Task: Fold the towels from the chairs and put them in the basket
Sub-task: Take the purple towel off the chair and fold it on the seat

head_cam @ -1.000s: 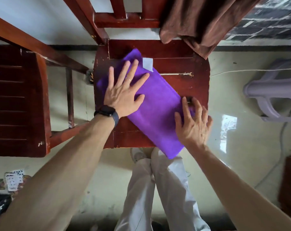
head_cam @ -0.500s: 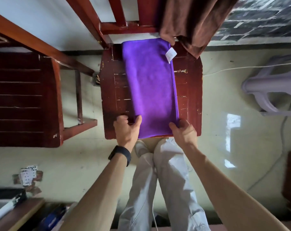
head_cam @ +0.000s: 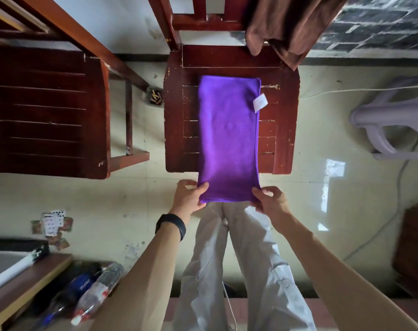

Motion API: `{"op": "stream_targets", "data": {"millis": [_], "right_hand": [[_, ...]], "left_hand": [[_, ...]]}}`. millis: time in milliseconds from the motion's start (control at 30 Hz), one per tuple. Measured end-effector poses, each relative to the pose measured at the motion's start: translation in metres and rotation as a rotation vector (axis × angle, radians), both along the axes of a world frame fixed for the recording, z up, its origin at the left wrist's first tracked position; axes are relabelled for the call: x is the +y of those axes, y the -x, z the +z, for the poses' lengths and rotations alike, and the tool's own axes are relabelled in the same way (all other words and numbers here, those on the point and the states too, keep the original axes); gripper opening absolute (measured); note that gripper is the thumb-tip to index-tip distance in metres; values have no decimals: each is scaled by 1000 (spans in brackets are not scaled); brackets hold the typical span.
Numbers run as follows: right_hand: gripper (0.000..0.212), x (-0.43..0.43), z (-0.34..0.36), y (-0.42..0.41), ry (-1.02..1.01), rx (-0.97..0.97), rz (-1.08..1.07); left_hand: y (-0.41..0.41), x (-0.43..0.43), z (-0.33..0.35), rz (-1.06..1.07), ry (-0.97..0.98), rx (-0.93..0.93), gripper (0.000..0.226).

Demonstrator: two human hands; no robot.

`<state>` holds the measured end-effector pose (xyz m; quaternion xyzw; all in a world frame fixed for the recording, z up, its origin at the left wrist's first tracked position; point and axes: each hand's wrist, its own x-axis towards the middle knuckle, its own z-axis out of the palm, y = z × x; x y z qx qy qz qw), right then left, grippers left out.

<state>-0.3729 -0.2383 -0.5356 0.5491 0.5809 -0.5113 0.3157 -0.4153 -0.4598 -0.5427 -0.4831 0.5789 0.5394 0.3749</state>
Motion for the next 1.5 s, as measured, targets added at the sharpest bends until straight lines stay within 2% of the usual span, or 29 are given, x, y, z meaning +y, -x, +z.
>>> {"op": "stream_targets", "data": {"millis": [100,233,367,433,500,533,600,667,733,800,833,900,1033,1200,1500], "right_hand": [[20,-10,23,-20,-73,-17,75],[24,-12,52,-30,-76,41,144],[12,-1,73,-2,30,113,73],[19,11,75,18,115,172,8],[15,21,75,42,163,244,1],[12,26,70,53,145,276,50],[3,32,51,73,-7,327,201],[19,34,28,93,-194,361,360],[33,30,10,112,-332,403,435],[34,22,-9,129,-348,421,413],[33,19,-17,136,-356,416,402],[29,12,-32,148,-407,419,410],[32,5,-53,158,-498,356,480],[34,1,-62,161,-606,367,539],[36,3,-58,170,-682,385,625]], "left_hand": [[-17,-6,22,-21,15,-56,24],[-24,-13,52,-214,-21,13,26],[11,-12,77,-401,-137,80,43],[37,-11,82,-440,-209,30,47],[62,-14,79,-554,-248,66,50],[72,-14,75,-655,-229,122,46],[92,-11,63,-890,-60,284,16],[112,-5,42,-990,178,467,43],[130,6,27,-881,206,533,52],[144,19,8,-747,150,434,58],[147,25,-1,-729,184,387,61],[150,34,-16,-752,276,362,59],[150,41,-34,-675,362,451,51],[146,47,-37,-675,513,557,44],[153,43,-49,-676,636,567,51]]}}
